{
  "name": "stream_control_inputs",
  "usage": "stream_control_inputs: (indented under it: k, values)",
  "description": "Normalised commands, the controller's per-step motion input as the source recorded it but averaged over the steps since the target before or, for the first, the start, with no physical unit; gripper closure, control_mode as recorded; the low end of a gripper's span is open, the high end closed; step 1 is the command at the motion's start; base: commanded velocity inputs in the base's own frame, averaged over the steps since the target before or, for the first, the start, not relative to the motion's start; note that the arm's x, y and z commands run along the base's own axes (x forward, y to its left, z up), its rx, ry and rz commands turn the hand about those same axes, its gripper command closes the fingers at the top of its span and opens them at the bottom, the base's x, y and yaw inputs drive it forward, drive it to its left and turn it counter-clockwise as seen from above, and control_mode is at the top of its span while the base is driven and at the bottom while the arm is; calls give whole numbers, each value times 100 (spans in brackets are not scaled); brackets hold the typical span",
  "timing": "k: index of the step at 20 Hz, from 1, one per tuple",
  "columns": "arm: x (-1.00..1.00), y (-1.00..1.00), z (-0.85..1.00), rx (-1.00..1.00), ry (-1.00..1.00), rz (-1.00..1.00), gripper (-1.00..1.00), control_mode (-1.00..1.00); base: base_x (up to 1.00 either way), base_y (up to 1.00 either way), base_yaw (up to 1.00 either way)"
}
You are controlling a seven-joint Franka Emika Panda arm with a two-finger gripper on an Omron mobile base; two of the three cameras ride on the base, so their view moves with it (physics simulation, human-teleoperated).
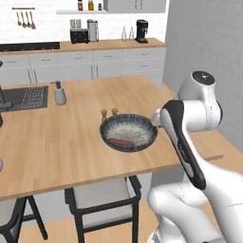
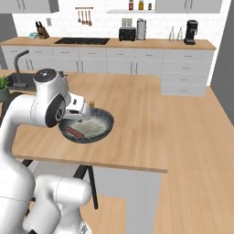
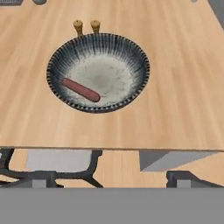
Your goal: Place one bun and one sausage from the bowl on each plate.
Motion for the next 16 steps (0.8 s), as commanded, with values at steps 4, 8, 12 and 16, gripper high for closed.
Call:
stream_control_inputs:
  k: [4,8,12,16]
  values:
    - [100,42,-47,2,20,48,-100,-100,0,0,0]
    - [66,33,-13,0,40,20,-100,-100,0,0,0]
    - [63,15,-34,0,25,8,-100,-100,0,0,0]
    - [65,12,-75,-2,1,9,-100,-100,0,0,0]
